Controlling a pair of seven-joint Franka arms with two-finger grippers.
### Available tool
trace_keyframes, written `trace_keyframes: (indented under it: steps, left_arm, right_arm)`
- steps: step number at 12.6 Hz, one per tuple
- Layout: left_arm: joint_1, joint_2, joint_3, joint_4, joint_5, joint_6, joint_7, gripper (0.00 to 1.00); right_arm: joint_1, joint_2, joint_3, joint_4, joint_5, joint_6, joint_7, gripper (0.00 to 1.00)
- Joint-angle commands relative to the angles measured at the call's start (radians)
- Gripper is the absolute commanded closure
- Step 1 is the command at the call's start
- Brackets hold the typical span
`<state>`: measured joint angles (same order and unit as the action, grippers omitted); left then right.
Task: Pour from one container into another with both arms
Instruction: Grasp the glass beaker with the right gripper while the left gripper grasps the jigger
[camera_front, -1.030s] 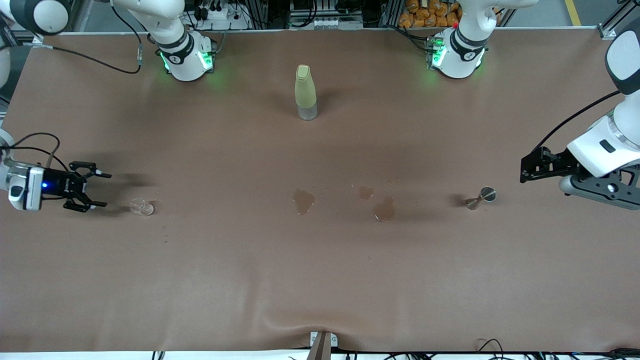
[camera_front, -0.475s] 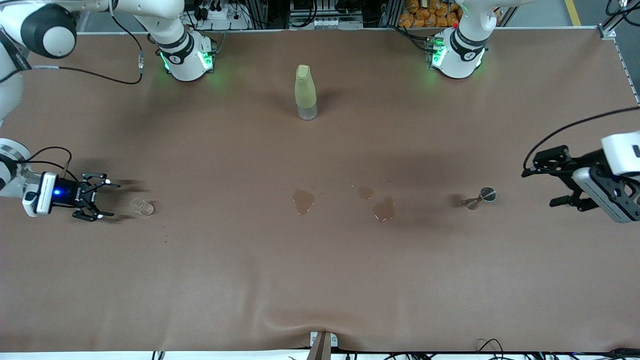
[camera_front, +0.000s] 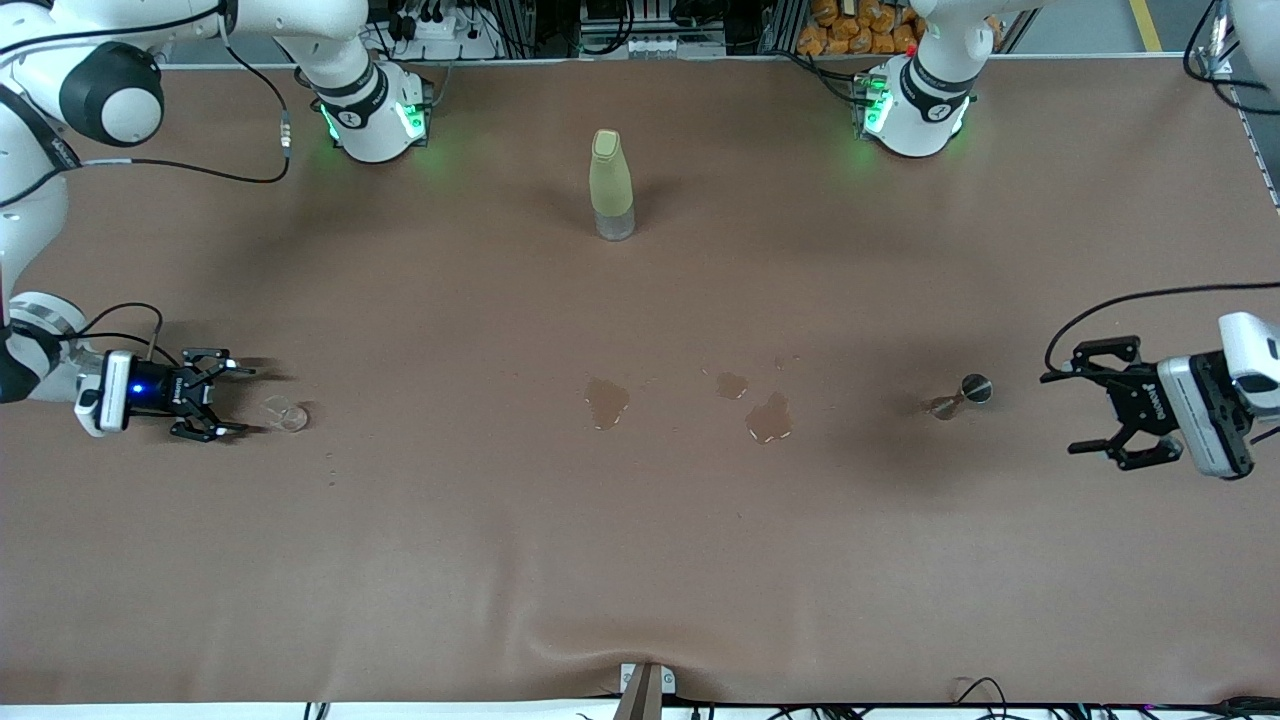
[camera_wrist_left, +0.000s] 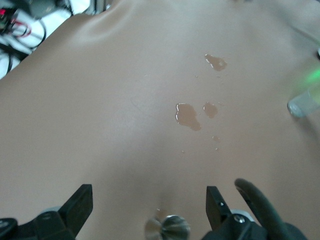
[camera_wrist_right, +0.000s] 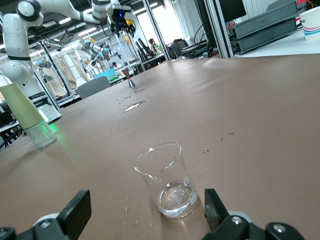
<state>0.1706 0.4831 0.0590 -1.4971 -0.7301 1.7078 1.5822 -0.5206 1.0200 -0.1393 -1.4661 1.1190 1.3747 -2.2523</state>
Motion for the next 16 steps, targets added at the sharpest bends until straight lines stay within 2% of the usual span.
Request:
trace_keyframes:
  steps: [1,4,7,8,9,14,16]
  left_arm:
    - [0.059,0.084,-0.010,0.017,-0.099,-0.049,0.197,0.00]
    - [0.095,0.178,-0.010,0.012,-0.160,-0.111,0.442,0.00]
    - [0.133,0.284,-0.010,0.011,-0.209,-0.180,0.561,0.00]
    - [0.147,0.307,-0.011,0.011,-0.209,-0.183,0.582,0.00]
    - [0.155,0.330,-0.011,0.015,-0.206,-0.197,0.596,0.00]
    - [0.173,0.394,-0.010,0.015,-0.207,-0.235,0.667,0.00]
    - [0.175,0.400,-0.011,0.012,-0.209,-0.235,0.683,0.00]
  right_arm:
    - [-0.016,0.035,0.035,0.047,0.024,-0.017,-0.045,0.00]
    - [-0.012,0.057,0.062,0.046,0.039,-0.017,-0.073,0.00]
    - [0.001,0.063,0.066,0.049,0.041,-0.013,-0.108,0.01]
    - [-0.001,0.065,0.064,0.053,0.041,-0.013,-0.127,0.13]
    - [-0.001,0.068,0.064,0.058,0.041,-0.011,-0.151,0.18]
    - [0.004,0.095,0.064,0.079,0.035,-0.013,-0.222,0.13]
    - [0.005,0.098,0.064,0.079,0.033,-0.014,-0.224,0.14]
